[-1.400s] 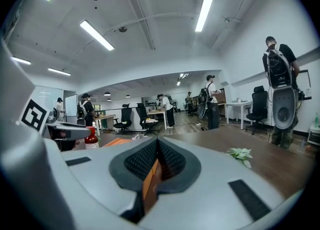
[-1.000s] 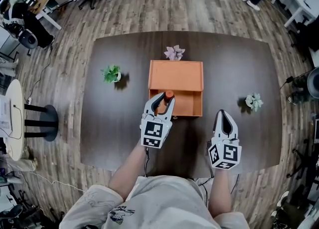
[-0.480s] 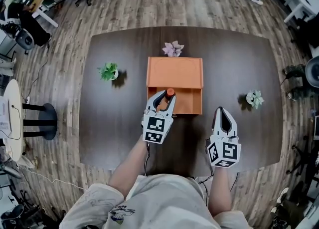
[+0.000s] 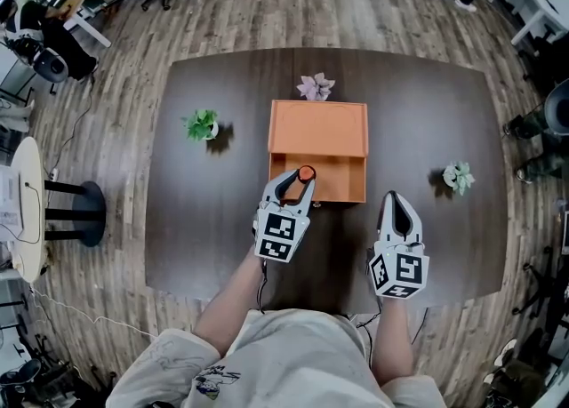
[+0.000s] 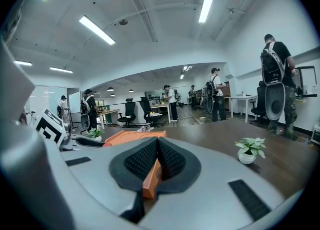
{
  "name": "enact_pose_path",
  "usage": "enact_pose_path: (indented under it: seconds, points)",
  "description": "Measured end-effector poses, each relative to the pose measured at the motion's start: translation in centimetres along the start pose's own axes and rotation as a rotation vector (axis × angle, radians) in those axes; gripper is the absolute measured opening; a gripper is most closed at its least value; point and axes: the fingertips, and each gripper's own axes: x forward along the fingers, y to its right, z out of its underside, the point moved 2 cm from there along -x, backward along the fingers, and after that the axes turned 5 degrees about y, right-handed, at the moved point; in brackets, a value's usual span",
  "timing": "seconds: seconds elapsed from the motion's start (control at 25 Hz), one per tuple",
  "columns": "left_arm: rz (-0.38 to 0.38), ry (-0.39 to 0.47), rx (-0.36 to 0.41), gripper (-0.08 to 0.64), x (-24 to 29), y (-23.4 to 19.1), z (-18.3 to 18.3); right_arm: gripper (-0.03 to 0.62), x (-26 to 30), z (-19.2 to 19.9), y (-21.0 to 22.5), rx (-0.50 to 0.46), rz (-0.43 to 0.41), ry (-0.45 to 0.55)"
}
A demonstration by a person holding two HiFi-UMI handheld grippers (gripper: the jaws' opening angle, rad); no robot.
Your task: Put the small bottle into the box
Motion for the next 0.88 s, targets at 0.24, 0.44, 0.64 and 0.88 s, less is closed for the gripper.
enact_pose_path:
  seconds: [0.24, 0.44, 0.64, 0.88]
  points:
    - [0.003, 0.004, -0.004, 0.126, 0.0, -0.1, 0.2, 0.002, -0.1, -0.1, -0.4, -0.003, -0.004, 0.004]
    - [0.008, 0.008, 0.01, 0.127, 0.1, 0.0, 0.2, 0.002, -0.2, -0.2, -0.3, -0.006, 0.001, 0.005]
    - [0.007, 0.016, 0.009, 0.13, 0.2, 0.0, 0.2, 0.002, -0.5, -0.4, -0.3, -0.007, 0.002, 0.012]
    - [-0.006, 0.048, -0.007, 0.189, -0.7, -0.3, -0.7, 0.002, -0.9, -1.1, -0.3, -0.015, 0.001, 0.027]
